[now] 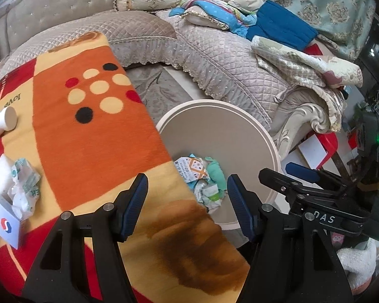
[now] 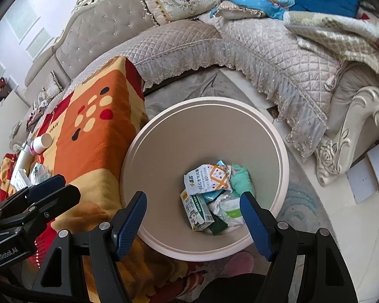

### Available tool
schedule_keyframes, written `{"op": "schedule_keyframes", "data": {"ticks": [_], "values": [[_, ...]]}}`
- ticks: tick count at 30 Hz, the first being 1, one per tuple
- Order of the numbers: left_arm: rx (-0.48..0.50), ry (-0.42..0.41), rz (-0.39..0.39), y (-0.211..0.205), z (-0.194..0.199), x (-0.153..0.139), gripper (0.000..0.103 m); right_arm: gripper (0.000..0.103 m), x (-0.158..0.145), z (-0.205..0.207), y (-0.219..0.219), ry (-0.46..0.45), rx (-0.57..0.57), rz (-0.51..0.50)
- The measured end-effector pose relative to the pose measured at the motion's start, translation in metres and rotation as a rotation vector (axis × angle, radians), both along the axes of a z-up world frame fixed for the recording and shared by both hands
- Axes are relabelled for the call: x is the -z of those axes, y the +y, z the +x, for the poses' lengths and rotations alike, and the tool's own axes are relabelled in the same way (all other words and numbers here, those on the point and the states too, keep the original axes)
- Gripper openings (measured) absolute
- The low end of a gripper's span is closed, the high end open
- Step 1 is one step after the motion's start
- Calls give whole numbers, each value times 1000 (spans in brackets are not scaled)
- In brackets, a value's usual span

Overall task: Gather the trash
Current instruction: 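Move both open tools back over the remaining trash on the blanket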

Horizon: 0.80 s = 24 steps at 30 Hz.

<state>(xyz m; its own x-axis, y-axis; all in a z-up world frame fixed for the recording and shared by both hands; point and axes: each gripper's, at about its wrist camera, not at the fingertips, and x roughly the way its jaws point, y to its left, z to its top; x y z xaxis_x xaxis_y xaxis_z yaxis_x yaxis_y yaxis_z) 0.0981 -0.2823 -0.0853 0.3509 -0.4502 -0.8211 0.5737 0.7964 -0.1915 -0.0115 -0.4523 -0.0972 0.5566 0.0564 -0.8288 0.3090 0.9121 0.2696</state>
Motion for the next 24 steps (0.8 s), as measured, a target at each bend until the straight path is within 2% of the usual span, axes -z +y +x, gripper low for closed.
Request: {"op": "schedule_keyframes", "data": {"ticks": [11,24], "values": [[-86,-22,-4,24,1,-5,64,74,-12,1,18,-28,-8,-63],[-186,-90,16,82,-10,-17,64,74,-46,-1,57,-130,-34,-157]]}}
